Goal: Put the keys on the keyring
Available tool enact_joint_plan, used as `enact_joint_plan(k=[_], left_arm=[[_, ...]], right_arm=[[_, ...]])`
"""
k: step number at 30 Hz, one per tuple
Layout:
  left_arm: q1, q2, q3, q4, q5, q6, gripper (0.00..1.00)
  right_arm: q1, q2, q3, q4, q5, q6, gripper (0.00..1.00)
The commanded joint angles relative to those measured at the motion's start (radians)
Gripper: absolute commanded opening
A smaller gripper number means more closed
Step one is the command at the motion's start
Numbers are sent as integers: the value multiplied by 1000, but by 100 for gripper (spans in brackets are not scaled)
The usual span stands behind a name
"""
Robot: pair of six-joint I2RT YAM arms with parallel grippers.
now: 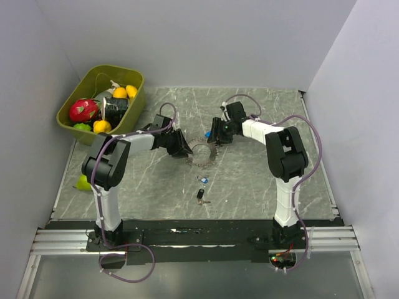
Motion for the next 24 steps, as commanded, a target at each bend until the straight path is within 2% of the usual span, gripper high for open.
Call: enact_joint_plan(k=[1, 5, 8, 14, 20, 24], left_arm=[[-1, 50, 101, -51, 25, 31, 35], [-1, 90, 179, -103, 16, 68, 31], [-1, 118, 237, -136, 13, 85, 28], [-5, 179, 343, -163, 63, 93, 23], [-54, 264, 505, -241, 63, 128, 24], [-90, 322, 576, -281, 65, 137, 24]], right_arm=[[-5, -43, -79, -3, -99, -23, 54], [-5, -84, -166, 9, -111, -24, 42], [-5, -124, -223, 20, -128, -20, 38], [-4, -207, -332, 57, -156, 35, 38], [-2, -284, -464, 187, -175, 126, 38], [-1, -282, -488, 205, -186, 137, 37]])
